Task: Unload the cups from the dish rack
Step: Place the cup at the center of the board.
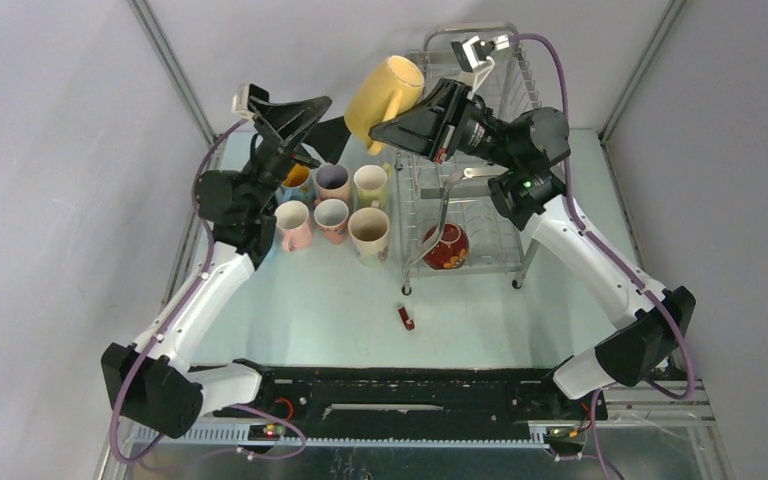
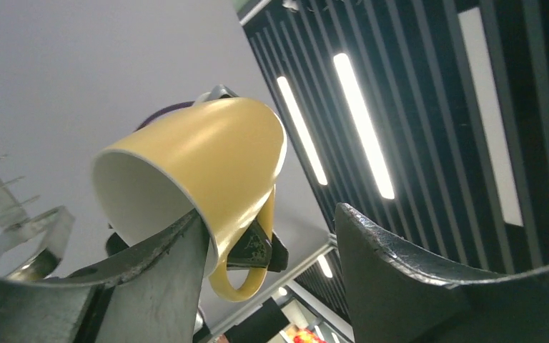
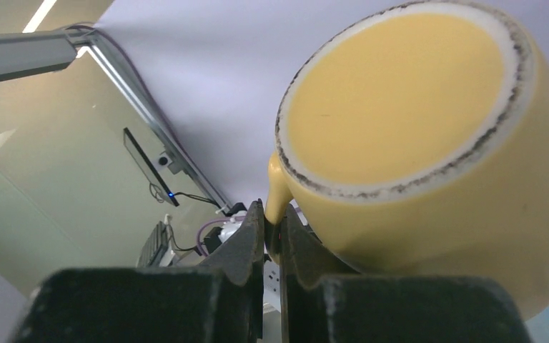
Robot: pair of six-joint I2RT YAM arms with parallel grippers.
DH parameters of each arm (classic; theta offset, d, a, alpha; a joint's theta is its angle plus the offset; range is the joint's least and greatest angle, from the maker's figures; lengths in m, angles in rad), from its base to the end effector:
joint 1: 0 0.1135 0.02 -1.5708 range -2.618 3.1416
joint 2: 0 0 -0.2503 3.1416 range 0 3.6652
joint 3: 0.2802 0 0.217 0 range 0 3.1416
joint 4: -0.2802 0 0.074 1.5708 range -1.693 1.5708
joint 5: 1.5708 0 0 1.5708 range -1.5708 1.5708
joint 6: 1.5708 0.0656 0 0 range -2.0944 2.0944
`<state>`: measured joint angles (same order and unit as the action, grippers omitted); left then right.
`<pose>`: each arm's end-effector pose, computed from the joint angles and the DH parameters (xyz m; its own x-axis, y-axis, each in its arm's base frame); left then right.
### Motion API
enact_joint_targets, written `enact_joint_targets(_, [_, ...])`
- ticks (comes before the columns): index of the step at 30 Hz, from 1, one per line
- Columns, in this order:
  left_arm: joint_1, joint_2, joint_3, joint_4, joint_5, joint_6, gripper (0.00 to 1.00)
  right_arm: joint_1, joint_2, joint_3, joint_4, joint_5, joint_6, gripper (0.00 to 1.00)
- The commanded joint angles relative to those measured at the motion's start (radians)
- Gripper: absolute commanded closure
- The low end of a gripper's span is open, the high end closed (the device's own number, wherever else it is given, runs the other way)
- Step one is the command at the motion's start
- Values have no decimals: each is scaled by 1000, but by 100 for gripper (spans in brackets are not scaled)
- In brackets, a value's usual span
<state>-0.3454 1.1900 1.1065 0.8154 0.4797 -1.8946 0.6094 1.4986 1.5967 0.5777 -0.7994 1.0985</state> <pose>0.2138 -0.1091 0.4766 -0.7911 -0.6092 -0.0557 0.3978 -0.4431 -0.8034 0.2166 0.2086 0.5182 -0.5305 0.3868 -0.7543 -0.8470 -0.2044 0.4908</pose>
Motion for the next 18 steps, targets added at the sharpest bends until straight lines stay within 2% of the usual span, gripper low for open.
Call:
enact_joint_targets(1, [-19, 12, 26, 200, -21, -84, 33, 17, 10, 54, 178, -7, 82, 100])
enact_joint_targets(6, [-62, 43, 70, 243, -22, -95, 40, 33, 13, 57, 206, -15, 109, 100])
enact_joint_targets(13, [-92, 66, 100, 283, -36, -103, 55, 38, 0, 42, 209, -29, 110, 100])
enact_joint_targets(18, [-109, 91, 131, 346, -48, -122, 77, 38, -1, 35, 225, -34, 118, 100])
